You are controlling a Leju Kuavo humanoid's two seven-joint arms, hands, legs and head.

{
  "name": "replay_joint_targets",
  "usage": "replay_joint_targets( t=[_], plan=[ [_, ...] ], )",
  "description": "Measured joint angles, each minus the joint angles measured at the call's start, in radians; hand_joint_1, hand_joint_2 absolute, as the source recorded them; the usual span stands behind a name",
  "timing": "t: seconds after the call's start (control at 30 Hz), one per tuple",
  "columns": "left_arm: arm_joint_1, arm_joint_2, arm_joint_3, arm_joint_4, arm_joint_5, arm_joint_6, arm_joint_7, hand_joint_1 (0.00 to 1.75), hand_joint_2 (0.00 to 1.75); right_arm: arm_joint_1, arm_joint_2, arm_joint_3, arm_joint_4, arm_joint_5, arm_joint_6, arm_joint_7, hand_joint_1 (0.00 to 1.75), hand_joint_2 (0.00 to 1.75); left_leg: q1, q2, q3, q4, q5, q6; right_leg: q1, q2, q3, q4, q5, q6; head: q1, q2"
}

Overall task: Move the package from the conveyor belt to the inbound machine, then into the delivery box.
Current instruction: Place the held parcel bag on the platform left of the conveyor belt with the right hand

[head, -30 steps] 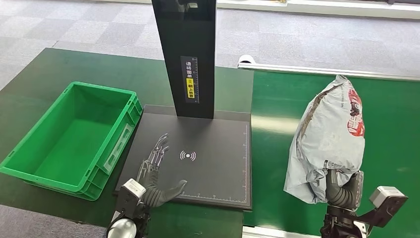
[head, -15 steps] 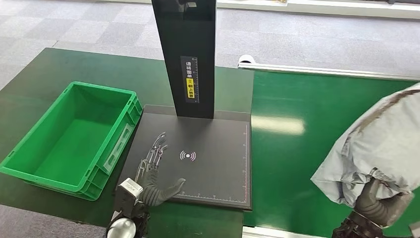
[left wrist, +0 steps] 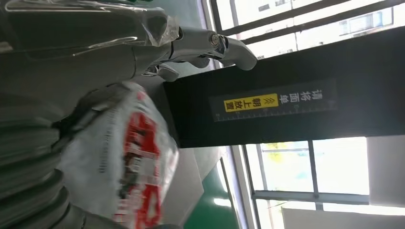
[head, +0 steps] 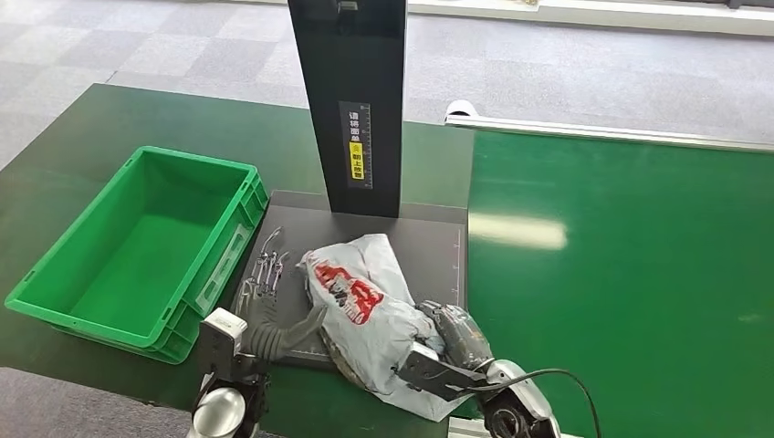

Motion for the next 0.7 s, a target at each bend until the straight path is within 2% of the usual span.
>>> replay_joint_targets(
  t=[0.1, 0.3, 0.57, 0.7],
  plan=[
    [0.003, 0.000, 0.001, 0.000, -0.004, 0.002, 0.007, 0.00, 1.75, -0.007, -0.028, 0.050, 0.029, -0.127, 0.002, 0.015, 1.75, 1.75, -0.001, 0.004, -0.001, 0.000, -0.002, 0.000, 0.000, 0.004, -0.001, 0.000, 0.000, 0.000, 0.000, 0.000],
    [0.015, 0.003, 0.003, 0.000, 0.004, 0.016, 0.010, 0.00, 1.75, -0.027, -0.045, 0.095, 0.071, -0.095, -0.044, 0.056, 1.75, 1.75, -0.001, 0.005, 0.000, 0.000, -0.002, 0.000, -0.001, 0.005, -0.001, -0.001, 0.000, 0.000, 0.000, 0.000],
    [0.026, 0.005, 0.003, 0.000, 0.013, 0.025, 0.010, 0.00, 1.75, -0.040, -0.047, 0.101, 0.091, -0.090, -0.071, 0.036, 1.75, 1.75, -0.001, 0.005, 0.003, 0.000, -0.001, 0.000, -0.001, 0.005, 0.001, -0.001, 0.001, 0.000, 0.000, 0.000],
    [0.040, 0.005, 0.004, -0.014, 0.014, 0.028, 0.008, 0.00, 1.75, -0.035, -0.047, 0.093, 0.080, -0.098, -0.150, 0.013, 1.75, 1.75, -0.001, 0.005, 0.002, 0.000, -0.001, 0.000, -0.001, 0.005, 0.000, -0.001, 0.001, 0.000, 0.000, 0.000]
  ],
)
